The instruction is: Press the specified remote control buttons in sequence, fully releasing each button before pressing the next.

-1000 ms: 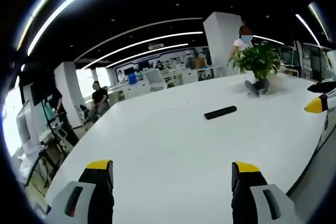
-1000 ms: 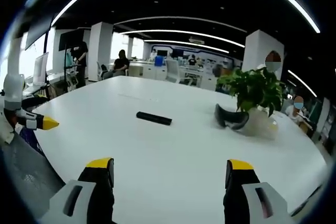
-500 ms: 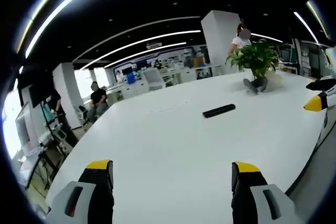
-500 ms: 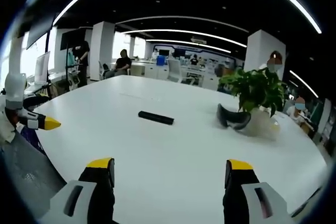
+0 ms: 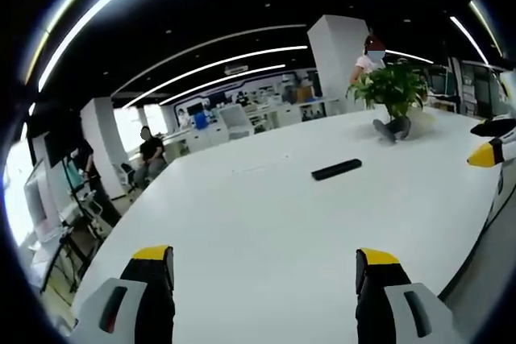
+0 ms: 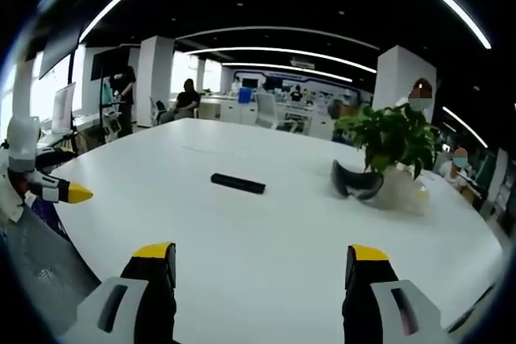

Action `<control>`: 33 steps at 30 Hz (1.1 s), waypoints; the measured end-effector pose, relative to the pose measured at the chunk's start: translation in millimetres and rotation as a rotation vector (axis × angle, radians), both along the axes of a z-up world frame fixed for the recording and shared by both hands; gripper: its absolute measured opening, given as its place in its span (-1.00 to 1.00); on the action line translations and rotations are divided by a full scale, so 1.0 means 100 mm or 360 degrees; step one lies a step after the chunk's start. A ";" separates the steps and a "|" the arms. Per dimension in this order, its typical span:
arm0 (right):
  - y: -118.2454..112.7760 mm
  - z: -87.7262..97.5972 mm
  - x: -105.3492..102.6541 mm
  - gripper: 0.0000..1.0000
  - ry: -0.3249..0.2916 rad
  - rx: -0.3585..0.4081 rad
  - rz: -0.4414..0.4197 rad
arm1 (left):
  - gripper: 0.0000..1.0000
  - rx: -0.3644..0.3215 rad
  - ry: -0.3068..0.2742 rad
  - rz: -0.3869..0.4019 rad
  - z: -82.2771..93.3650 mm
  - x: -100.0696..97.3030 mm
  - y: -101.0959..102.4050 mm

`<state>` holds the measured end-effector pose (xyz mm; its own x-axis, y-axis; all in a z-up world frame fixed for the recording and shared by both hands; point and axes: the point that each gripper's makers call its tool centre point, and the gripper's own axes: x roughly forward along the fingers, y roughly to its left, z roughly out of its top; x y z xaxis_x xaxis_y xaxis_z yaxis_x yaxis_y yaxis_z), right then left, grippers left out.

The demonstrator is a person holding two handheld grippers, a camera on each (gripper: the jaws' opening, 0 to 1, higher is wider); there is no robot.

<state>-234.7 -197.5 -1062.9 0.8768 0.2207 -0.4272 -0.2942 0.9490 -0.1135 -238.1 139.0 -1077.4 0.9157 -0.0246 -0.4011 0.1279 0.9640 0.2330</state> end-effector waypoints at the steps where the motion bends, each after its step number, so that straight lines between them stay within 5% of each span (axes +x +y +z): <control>1: 0.00 0.00 0.00 0.72 -0.0002 0.0002 0.0003 | 0.94 0.0009 -0.0001 -0.0005 0.00 0.00 -0.01; 23: 0.02 0.05 -0.01 0.70 -0.0030 0.0040 0.0022 | 0.94 0.0062 -0.0023 -0.0045 0.07 0.02 -0.06; 33: 0.02 0.04 -0.01 0.69 -0.0023 0.0035 0.0025 | 0.93 0.0117 -0.0093 -0.0140 0.34 0.31 -0.18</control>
<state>-235.4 -195.1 -1059.3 0.8791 0.2438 -0.4096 -0.3077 0.9465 -0.0970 -207.2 121.3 -1043.7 0.9332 -0.0783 -0.3508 0.1953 0.9298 0.3120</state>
